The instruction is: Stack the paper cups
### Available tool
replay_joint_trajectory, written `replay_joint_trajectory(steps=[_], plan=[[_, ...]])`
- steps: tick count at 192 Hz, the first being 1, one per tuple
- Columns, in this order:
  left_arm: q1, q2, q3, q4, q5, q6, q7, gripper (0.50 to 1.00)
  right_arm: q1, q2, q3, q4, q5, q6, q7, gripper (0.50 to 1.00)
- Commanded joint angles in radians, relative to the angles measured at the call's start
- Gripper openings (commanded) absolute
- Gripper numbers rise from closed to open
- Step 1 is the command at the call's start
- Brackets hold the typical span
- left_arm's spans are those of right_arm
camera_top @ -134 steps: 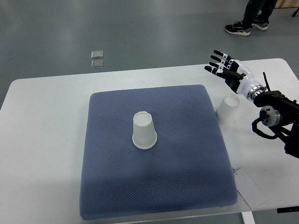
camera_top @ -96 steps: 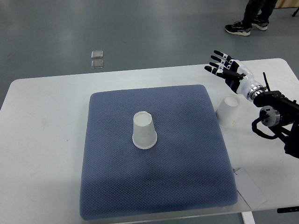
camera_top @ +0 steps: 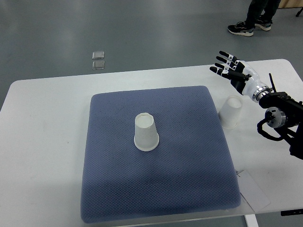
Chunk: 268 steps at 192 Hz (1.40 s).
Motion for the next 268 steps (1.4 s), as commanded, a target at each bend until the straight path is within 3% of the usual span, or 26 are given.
replay_joint_trajectory(steps=[1,188,226,254,268], plan=[[0.000,0.000,0.000,0.000,0.000,0.000,0.000,1.000,0.003,-0.001,0.001,0.000,0.001,0.000,0.000,0.903],[0.000,0.000,0.000,0.000,0.000,0.000,0.000,1.000,0.009,-0.004,0.036,-0.003,0.005,0.006,0.015,0.903],[0.000,0.000,0.000,0.000,0.000,0.000,0.000,1.000,0.010,-0.063,0.013,0.020,-0.037,0.011,0.058,0.903],[0.000,0.000,0.000,0.000,0.000,0.000,0.000,1.000,0.015,-0.129,0.013,0.060,-0.193,0.017,0.061,0.903],[0.000,0.000,0.000,0.000,0.000,0.000,0.000,1.000,0.016,-0.180,0.010,0.080,-0.299,0.055,0.072,0.903]])
